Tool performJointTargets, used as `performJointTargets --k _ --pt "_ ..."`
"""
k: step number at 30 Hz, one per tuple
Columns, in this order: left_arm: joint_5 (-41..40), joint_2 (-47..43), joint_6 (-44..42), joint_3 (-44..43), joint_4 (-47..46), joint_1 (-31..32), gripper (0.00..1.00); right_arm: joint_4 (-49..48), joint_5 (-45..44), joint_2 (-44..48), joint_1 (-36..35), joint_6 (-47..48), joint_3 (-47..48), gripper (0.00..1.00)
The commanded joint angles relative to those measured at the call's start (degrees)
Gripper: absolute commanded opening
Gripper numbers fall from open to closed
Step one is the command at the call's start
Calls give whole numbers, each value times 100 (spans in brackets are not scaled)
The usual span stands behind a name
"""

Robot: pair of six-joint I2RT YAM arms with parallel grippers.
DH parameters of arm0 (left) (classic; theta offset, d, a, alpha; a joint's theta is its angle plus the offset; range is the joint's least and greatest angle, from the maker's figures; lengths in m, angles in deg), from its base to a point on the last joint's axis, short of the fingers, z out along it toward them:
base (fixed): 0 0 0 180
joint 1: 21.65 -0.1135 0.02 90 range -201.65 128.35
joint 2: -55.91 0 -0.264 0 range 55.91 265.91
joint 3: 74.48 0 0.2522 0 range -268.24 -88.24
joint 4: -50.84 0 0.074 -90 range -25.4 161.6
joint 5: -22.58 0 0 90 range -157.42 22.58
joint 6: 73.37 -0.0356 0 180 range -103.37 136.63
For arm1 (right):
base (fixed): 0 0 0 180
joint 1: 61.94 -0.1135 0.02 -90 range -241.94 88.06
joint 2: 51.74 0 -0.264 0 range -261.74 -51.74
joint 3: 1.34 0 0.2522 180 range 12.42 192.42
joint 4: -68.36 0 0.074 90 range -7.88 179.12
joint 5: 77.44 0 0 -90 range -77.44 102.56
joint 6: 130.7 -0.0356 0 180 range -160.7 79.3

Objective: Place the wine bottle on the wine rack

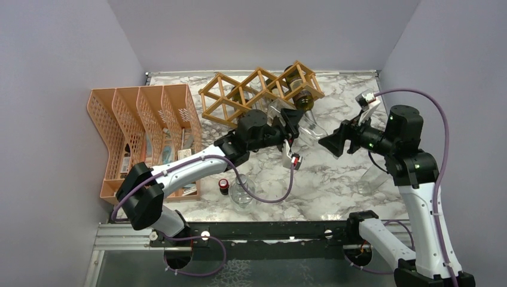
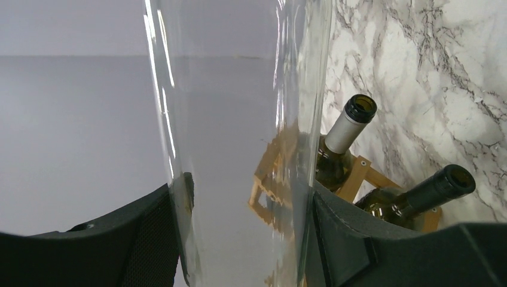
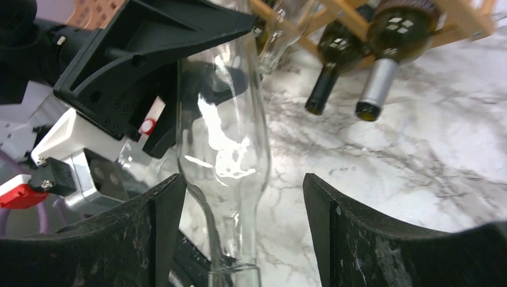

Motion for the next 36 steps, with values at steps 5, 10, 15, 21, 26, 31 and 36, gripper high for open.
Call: performJointTargets --k 5,10,15,21,26,31,36 --pt "250 -227 -648 -4 -372 230 0 -433 741 81 -20 -51 -417 74" --pt "200 -137 -657 -175 -74 291 0 -514 876 69 -20 -81 -683 74" --pt "189 -97 -596 -379 408 314 0 -592 883 49 -33 -79 -838 75" --pt "215 13 -365 -840 1156 314 0 -576 838 -24 -130 -10 -956 75" --pt "213 74 -319 -960 1396 314 0 -546 755 -77 -204 21 -1024 75" --pt "290 93 -235 -1024 1520 323 0 -593 785 -142 -238 -11 -1031 73" --pt "349 116 -50 -1179 1712 323 0 -643 854 -269 -248 -67 -1054 66"
